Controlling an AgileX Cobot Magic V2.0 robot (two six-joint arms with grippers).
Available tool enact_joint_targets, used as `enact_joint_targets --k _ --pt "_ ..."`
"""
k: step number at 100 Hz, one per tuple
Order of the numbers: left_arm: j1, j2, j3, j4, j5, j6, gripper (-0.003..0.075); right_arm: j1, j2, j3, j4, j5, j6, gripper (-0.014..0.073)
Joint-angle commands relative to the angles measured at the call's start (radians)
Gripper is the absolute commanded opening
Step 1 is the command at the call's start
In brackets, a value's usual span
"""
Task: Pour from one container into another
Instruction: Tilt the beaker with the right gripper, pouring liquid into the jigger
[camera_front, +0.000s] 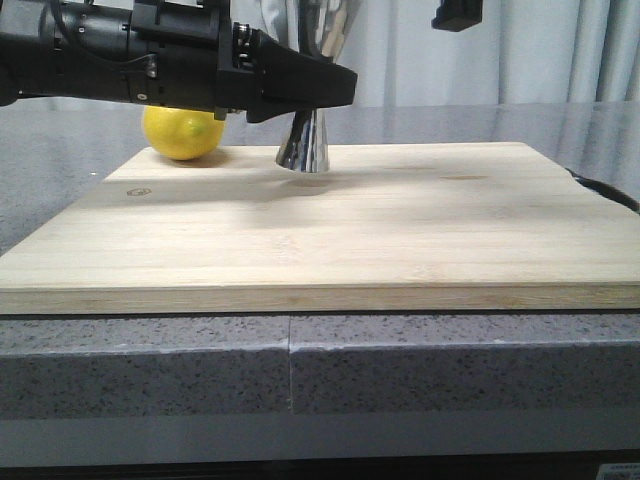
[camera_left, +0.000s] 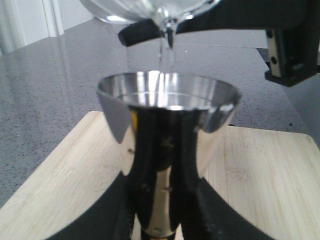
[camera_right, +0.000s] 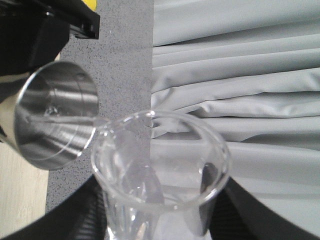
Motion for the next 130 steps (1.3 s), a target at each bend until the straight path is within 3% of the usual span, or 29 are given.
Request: enact_joint_targets --k 1,130 --pt "-0.006 -0.048 -0.03 -0.086 0.116 -0.011 0.0059 0.002 -0.044 -0.037 -0.019 -0.022 -0.008 0.0281" --pt "-0.006 -0.048 -0.03 -0.086 0.116 -0.011 0.0059 0.002 -0.044 -0.037 -0.095 -0.022 -0.008 0.0281"
